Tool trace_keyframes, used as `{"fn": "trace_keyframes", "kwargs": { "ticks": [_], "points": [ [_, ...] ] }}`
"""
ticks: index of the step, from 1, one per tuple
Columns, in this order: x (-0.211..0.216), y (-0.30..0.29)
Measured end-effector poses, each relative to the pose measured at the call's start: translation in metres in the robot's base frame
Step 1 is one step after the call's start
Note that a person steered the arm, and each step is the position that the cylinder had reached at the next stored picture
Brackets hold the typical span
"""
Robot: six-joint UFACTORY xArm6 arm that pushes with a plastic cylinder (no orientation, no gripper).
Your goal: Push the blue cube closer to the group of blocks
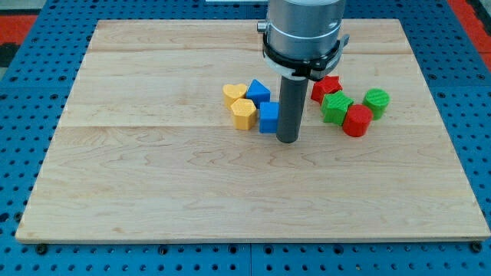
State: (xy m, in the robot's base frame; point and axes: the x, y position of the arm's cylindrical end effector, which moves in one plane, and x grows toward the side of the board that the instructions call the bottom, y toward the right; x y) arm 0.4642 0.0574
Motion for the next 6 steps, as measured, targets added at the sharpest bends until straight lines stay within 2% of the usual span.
{"fn": "trace_keyframes", "kwargs": {
  "ticks": [6],
  "points": [
    [-0.036,-0.015]
  ]
}}
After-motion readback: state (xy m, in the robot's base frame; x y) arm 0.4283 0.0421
